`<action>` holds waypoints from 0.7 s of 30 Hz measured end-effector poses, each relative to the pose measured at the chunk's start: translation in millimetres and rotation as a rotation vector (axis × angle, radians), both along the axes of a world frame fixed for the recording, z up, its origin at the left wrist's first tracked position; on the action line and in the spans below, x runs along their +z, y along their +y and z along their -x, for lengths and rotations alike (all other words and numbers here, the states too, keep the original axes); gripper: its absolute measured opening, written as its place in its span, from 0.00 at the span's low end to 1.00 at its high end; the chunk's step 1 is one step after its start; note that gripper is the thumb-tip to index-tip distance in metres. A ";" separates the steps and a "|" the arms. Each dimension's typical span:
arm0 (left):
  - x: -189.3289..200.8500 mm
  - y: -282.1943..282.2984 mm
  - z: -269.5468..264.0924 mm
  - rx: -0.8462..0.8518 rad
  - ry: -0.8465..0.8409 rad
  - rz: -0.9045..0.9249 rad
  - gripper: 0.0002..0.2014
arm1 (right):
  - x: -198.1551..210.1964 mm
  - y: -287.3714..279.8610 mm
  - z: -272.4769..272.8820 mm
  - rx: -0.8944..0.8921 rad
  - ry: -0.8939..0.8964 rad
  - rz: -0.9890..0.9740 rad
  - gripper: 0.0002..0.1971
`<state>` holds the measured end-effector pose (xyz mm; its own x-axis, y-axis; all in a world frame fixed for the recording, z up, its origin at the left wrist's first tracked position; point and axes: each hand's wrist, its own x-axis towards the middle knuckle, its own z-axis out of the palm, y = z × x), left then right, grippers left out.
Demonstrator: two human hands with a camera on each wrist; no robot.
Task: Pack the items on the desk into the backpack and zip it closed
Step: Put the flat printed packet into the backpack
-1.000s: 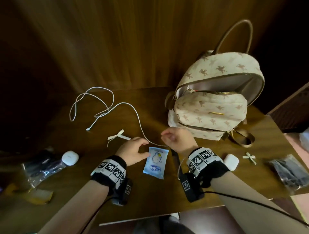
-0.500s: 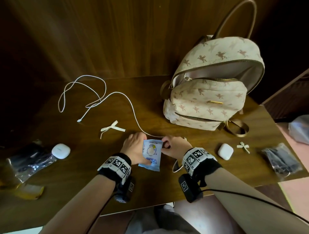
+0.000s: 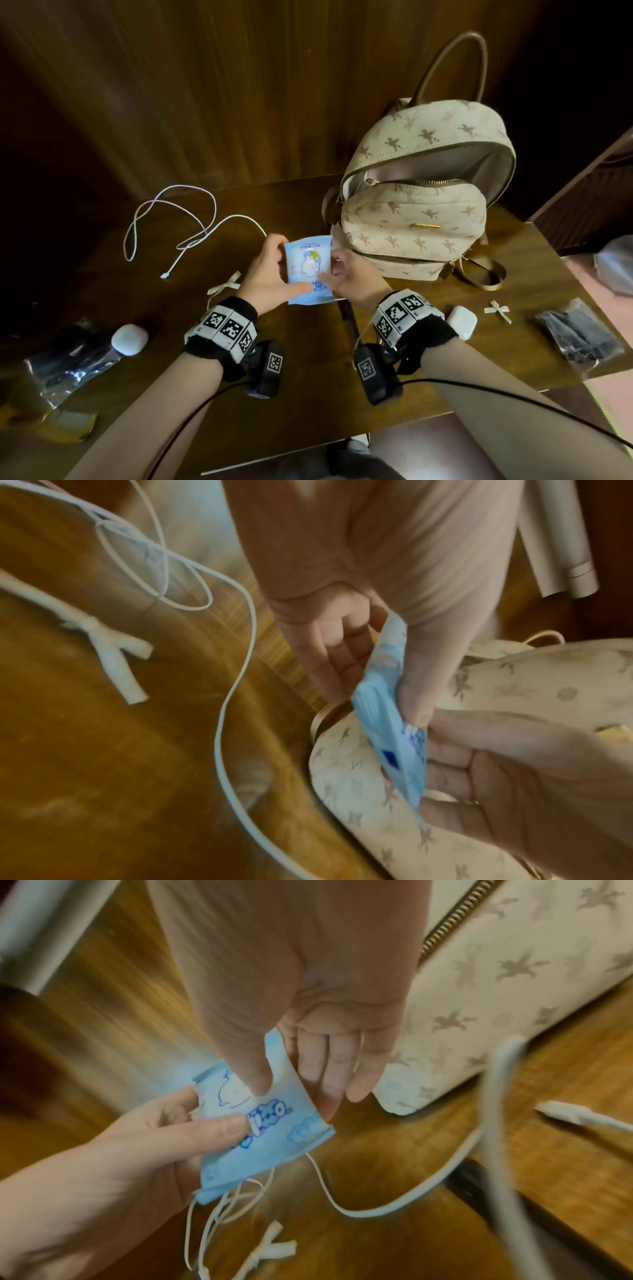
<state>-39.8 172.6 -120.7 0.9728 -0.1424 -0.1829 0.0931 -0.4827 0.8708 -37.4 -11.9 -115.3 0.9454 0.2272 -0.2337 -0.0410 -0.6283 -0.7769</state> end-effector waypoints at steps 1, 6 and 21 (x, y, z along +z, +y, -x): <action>7.6 -0.5 -5.0 0.028 -0.025 0.029 0.39 | 10.1 0.2 -2.8 -0.012 -0.062 -0.024 0.19; 53.2 -14.2 -26.6 0.111 -0.187 0.171 0.35 | 68.6 -4.4 -11.7 -0.081 -0.376 -0.089 0.12; 126.0 -81.3 -80.2 -0.091 -0.637 0.082 0.19 | 173.8 -87.5 -31.2 -0.396 -0.748 -0.204 0.09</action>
<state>40.4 91.3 5.3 0.8705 -0.2182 0.4411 -0.4921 -0.3937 0.7764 -6.2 -99.4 58.5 0.8526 -0.1814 0.4900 0.3391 -0.5215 -0.7830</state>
